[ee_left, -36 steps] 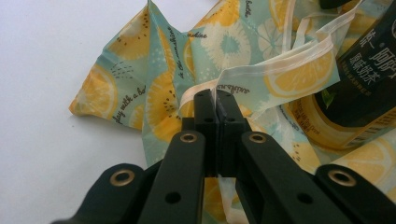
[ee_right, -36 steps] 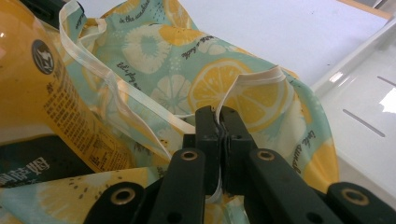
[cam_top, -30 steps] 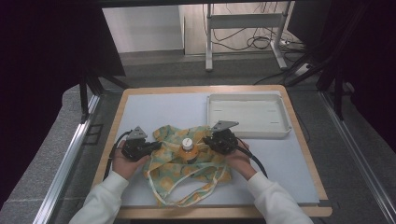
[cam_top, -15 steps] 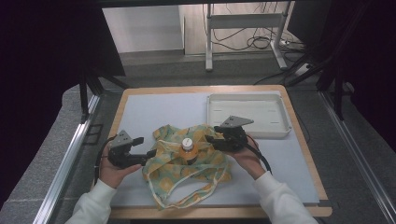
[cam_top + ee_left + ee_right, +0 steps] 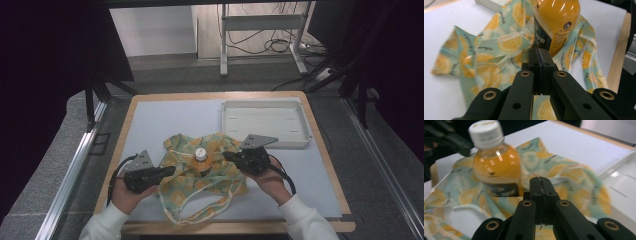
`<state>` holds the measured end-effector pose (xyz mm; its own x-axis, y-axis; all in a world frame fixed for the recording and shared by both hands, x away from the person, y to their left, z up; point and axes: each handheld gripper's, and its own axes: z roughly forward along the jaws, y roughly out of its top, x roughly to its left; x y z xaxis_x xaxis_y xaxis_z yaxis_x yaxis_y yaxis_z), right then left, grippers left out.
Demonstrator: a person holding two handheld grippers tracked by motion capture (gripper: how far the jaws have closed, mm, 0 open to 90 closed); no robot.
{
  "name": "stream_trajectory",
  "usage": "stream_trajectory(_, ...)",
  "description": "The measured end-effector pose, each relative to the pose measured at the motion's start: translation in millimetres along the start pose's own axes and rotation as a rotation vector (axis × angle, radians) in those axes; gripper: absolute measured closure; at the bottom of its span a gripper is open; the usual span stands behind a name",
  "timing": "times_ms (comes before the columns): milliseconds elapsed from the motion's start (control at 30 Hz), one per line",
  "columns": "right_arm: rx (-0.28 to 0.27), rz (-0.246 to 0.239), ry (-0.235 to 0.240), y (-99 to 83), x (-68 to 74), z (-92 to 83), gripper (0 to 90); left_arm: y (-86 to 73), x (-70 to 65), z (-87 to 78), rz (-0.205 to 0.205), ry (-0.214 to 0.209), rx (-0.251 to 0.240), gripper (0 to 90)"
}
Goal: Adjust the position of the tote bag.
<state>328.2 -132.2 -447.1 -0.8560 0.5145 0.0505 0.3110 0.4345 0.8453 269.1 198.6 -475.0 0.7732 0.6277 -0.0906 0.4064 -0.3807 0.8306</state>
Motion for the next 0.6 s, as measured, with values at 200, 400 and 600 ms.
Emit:
stream_trajectory(200, 0.066, -0.021, 0.03, -2.1, 7.9, 22.7, 89.2, 2.8, 3.0, 25.7, -0.003, -0.006, 0.068, 90.0)
stream_trajectory(400, 0.113, -0.007, 0.031, -5.0, 4.1, 44.2, 89.2, 2.2, 12.1, 42.2, -0.031, -0.017, 0.101, 90.0)
stream_trajectory(600, 0.139, -0.001, 0.017, -6.7, -0.5, 57.4, 89.2, 7.6, 9.7, 52.7, -0.006, -0.023, 0.123, 90.0)
